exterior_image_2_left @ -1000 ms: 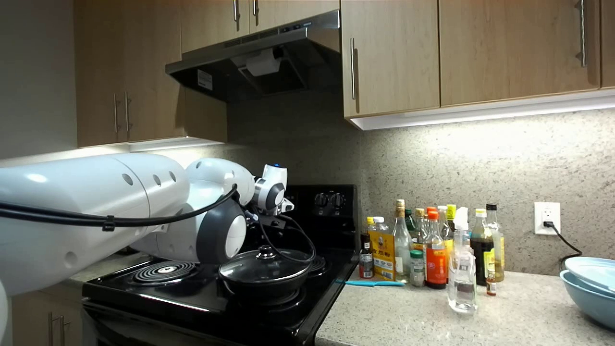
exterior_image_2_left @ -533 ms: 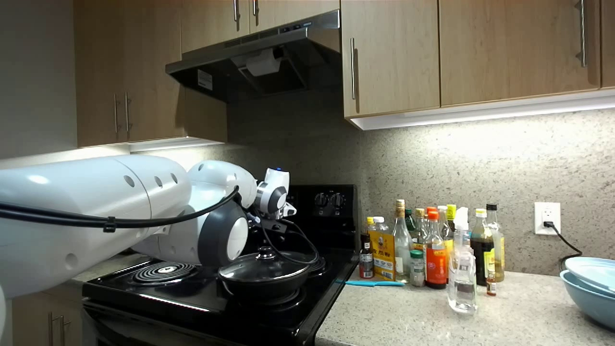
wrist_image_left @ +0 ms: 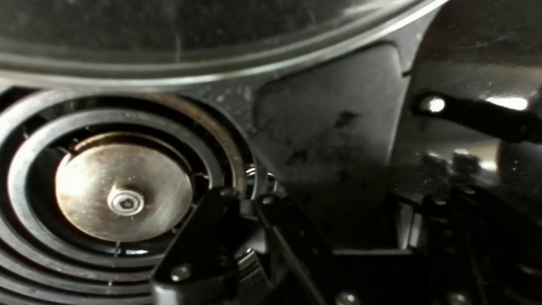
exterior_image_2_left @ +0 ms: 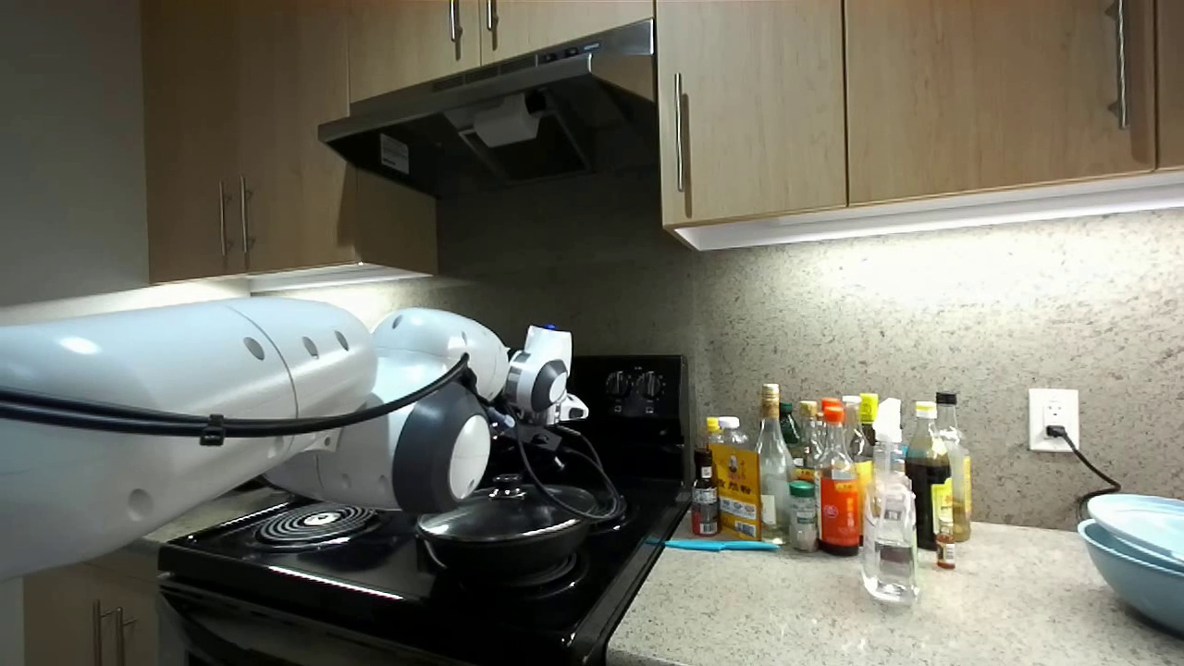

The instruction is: Move the pan forward

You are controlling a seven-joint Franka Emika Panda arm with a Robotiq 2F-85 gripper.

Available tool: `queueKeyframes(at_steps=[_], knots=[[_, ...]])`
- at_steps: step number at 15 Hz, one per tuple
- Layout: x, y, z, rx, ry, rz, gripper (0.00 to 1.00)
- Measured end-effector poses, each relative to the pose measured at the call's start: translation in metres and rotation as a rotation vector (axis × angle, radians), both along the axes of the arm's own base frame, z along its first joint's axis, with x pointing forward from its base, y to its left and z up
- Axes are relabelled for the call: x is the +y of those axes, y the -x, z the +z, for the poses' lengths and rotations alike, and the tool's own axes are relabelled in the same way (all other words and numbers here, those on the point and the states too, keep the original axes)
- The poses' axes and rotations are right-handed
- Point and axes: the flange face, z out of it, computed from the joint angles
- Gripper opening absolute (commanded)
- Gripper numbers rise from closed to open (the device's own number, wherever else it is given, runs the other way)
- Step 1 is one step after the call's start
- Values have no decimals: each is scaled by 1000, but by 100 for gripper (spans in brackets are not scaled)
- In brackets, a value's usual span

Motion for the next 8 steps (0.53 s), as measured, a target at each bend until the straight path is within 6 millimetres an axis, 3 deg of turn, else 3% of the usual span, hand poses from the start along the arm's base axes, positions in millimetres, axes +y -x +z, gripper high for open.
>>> queueKeyframes(at_steps=[8], knots=[[-10,-2,-1,3,17,-19,0]])
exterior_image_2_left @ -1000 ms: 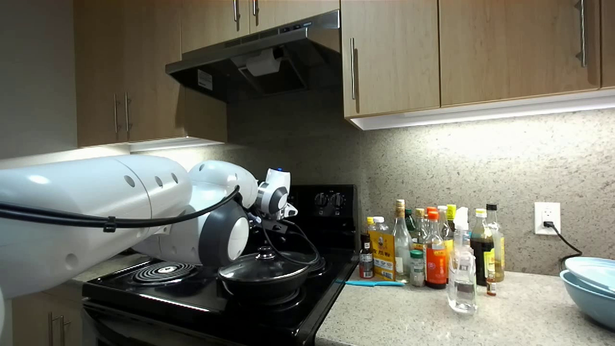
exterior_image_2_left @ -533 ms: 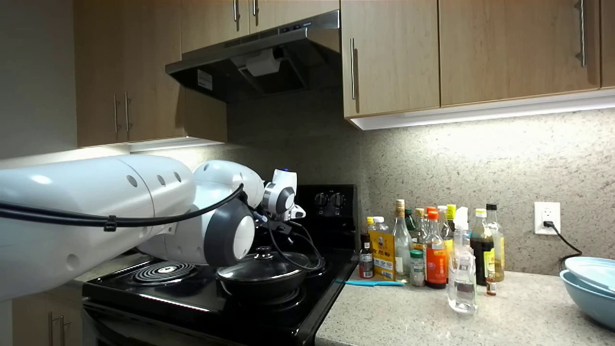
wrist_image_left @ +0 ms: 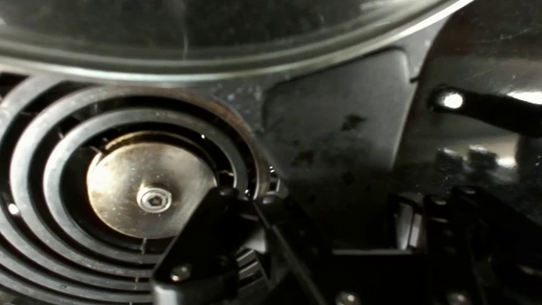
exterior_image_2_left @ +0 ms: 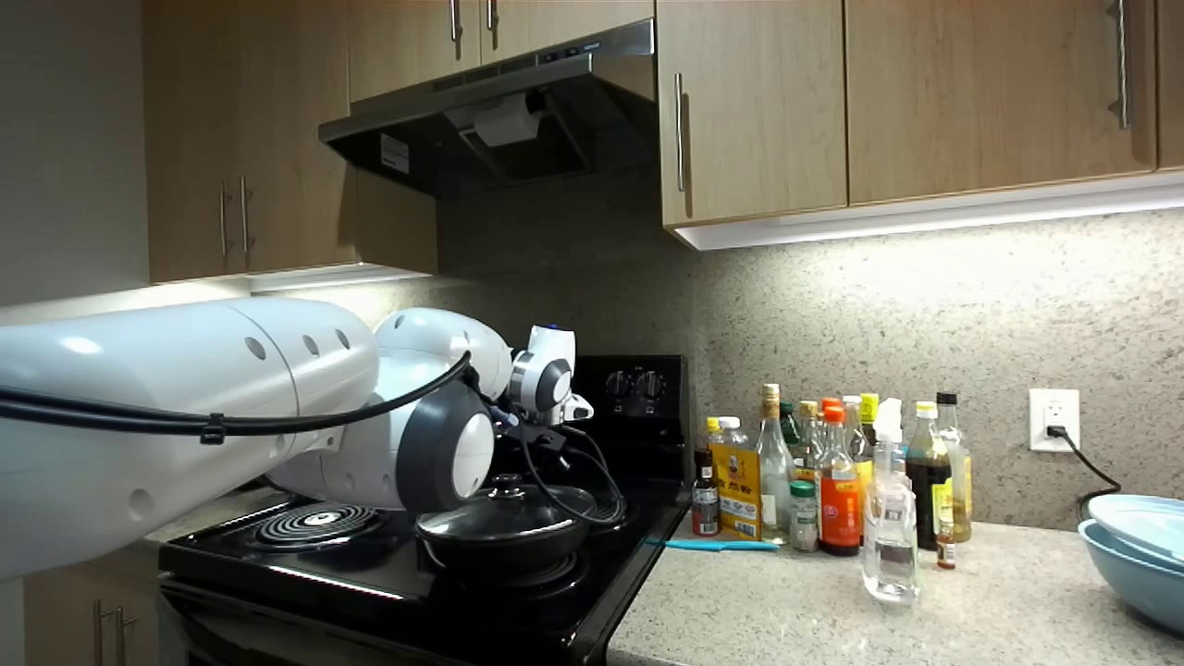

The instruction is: Move the pan forward

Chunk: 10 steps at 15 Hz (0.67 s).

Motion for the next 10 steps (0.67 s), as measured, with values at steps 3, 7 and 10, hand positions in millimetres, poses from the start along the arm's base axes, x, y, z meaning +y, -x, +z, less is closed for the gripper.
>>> queueKeyframes(at_steps=[3,7,10], knots=[[-27,-3,-3,19,7,-6,0],[-84,-7,-5,43,6,-63,0],[-104,-9,-6,44,3,-88,0]])
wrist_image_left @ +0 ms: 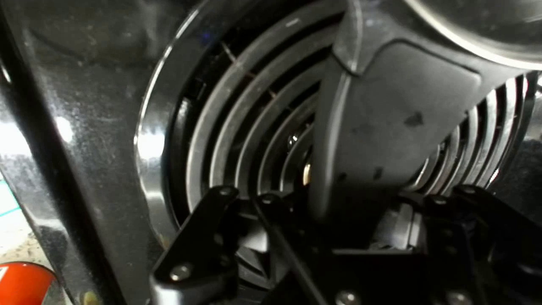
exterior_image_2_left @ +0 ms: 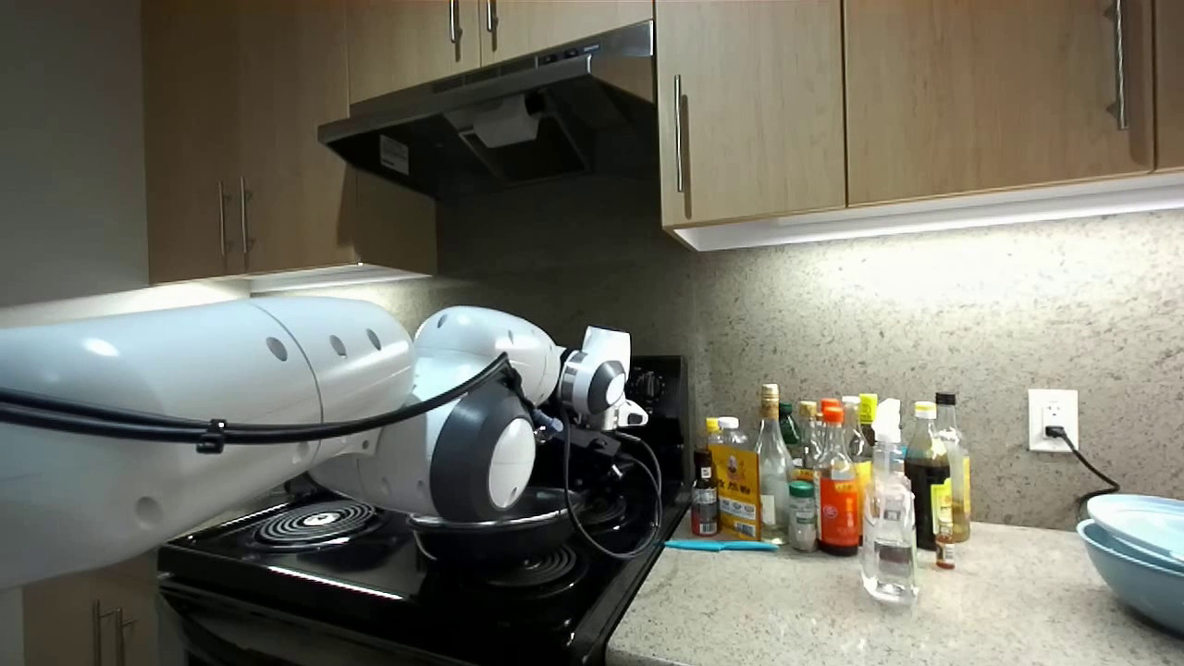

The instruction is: Move the pan forward

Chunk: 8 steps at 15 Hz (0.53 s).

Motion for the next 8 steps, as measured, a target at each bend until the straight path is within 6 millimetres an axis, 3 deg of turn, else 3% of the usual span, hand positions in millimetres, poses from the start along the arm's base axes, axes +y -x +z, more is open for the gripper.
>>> queueKeyframes(at_steps=[8], knots=[[-9,-1,3,0,-7,-64,0]])
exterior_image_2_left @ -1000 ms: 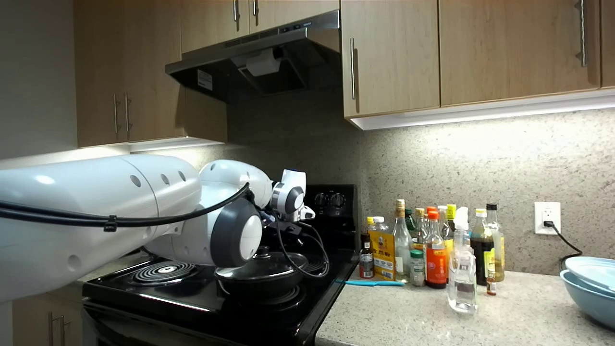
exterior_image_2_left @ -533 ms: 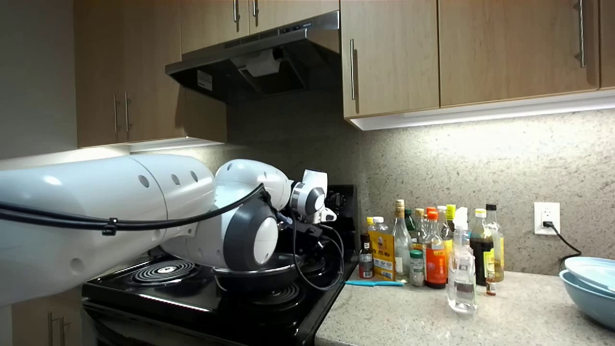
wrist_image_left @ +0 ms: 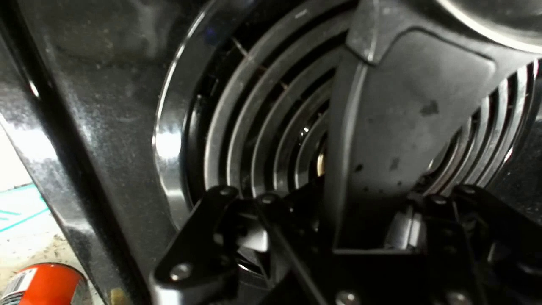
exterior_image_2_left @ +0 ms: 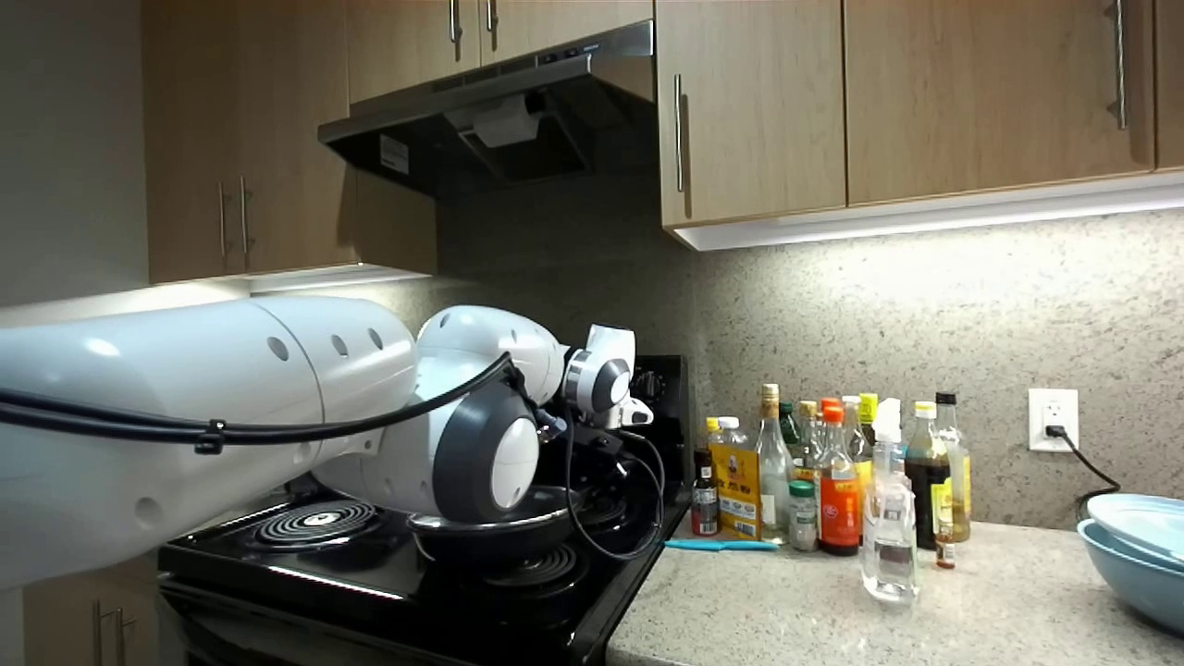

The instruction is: Move the pan forward

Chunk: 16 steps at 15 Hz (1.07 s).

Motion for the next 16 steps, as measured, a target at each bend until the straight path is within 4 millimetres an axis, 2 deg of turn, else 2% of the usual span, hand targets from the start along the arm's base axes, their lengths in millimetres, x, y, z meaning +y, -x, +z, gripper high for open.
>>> queueKeyframes(at_steps=[3,7,8,9,12,13,15,16], knots=[[4,0,2,6,-10,-49,0],[19,-2,6,-5,-13,-120,0],[23,-2,6,-13,-14,-129,25],[28,-2,8,-20,-16,-140,2],[39,-2,9,-27,-17,-153,21],[40,-2,9,-28,-17,-155,50],[39,-2,8,-27,-16,-156,52],[39,-2,8,-27,-16,-156,58]])
